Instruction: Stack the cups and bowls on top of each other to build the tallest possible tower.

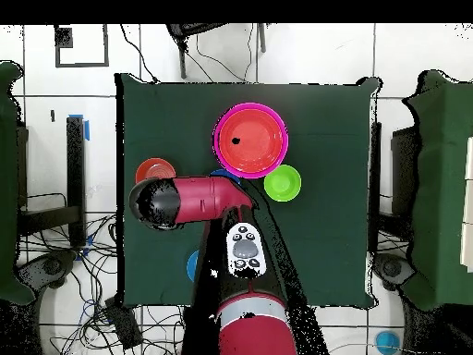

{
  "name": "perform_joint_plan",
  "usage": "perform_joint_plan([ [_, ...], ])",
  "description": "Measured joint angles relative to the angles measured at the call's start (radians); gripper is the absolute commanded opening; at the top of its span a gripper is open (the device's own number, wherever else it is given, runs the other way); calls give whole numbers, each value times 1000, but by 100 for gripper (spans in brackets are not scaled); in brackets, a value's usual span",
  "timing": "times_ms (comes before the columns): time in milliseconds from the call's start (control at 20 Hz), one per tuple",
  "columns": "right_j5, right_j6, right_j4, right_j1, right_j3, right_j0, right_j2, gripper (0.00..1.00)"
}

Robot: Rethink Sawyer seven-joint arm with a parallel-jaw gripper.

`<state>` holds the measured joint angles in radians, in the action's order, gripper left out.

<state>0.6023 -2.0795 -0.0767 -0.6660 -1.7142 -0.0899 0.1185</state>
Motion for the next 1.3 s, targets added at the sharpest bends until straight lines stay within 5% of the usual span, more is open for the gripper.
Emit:
perform_joint_plan([
  [1300, -57, 0, -30, 53, -12, -3, -8, 100],
])
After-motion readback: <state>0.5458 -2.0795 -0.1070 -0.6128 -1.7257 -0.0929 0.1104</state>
